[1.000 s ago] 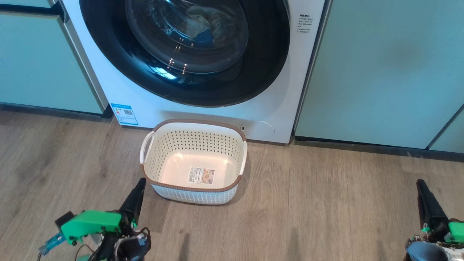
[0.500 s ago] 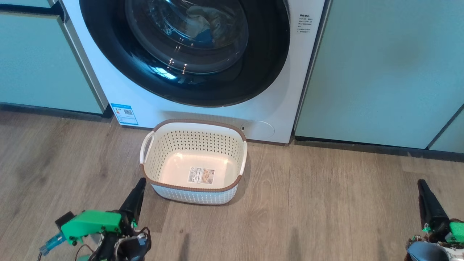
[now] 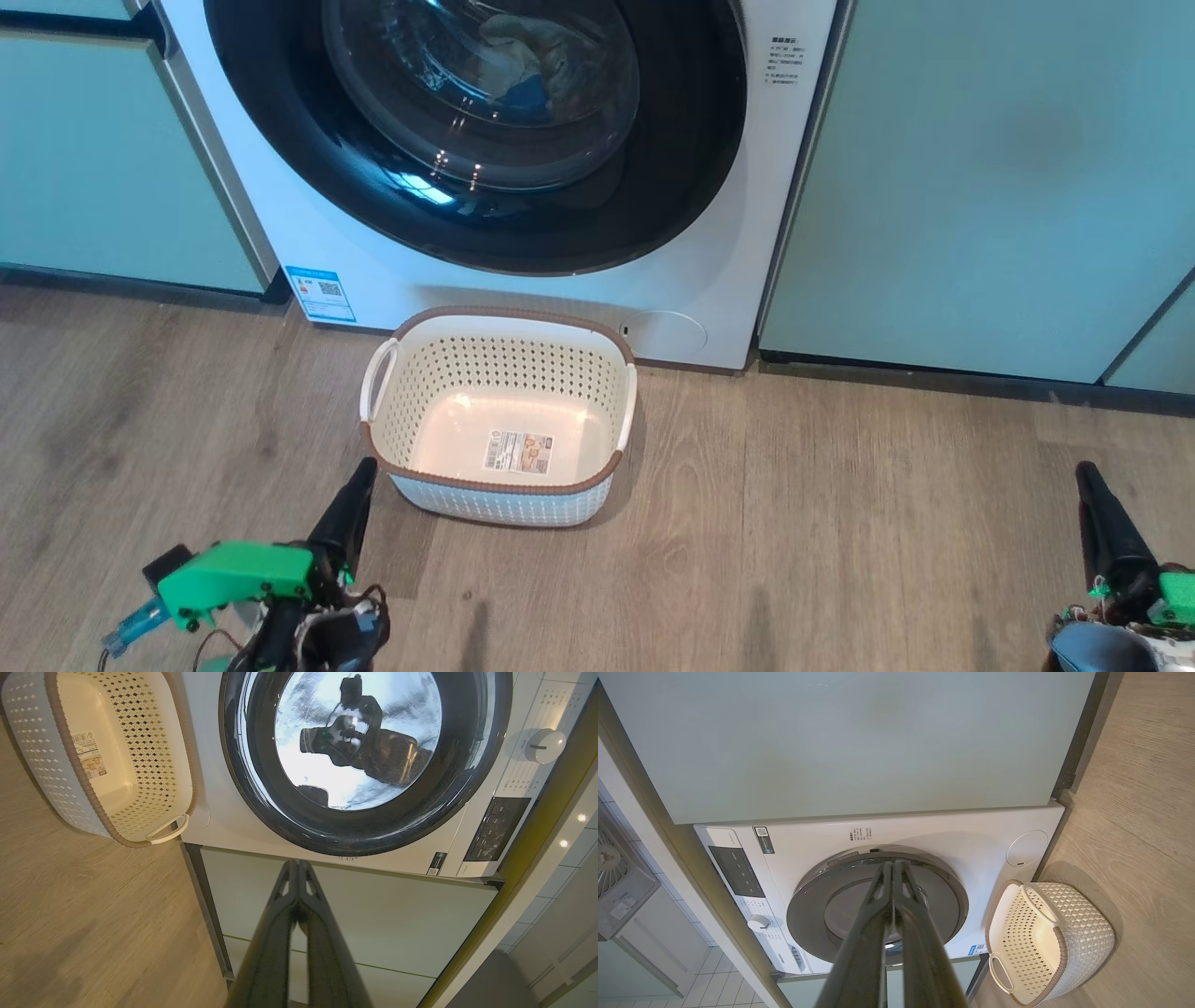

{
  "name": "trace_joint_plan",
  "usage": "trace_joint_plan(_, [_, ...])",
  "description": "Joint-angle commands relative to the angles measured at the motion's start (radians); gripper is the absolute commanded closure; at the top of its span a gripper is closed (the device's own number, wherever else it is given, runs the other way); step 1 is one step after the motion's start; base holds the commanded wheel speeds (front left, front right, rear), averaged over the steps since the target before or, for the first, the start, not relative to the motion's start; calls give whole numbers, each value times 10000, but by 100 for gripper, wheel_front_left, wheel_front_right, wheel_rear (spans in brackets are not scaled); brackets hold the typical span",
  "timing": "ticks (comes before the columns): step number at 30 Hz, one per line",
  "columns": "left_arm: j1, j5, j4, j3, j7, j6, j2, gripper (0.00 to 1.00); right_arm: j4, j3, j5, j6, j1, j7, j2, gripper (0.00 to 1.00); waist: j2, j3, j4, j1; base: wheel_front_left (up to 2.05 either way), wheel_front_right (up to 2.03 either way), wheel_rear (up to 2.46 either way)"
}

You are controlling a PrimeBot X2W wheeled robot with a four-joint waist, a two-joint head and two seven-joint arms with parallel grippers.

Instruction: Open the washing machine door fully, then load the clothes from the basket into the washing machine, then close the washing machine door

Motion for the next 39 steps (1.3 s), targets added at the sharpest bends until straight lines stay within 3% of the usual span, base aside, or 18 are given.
trace_joint_plan(1, [-572,51,-275,358,55,-90,84,100,-325,127,-63,-27,-534,53,-117,100,0,0,0,0,0,0,0])
trace_joint_plan(39, [-579,113,-272,432,114,-90,32,100,-319,29,-145,-27,-543,133,-47,100,0,0,0,0,0,0,0])
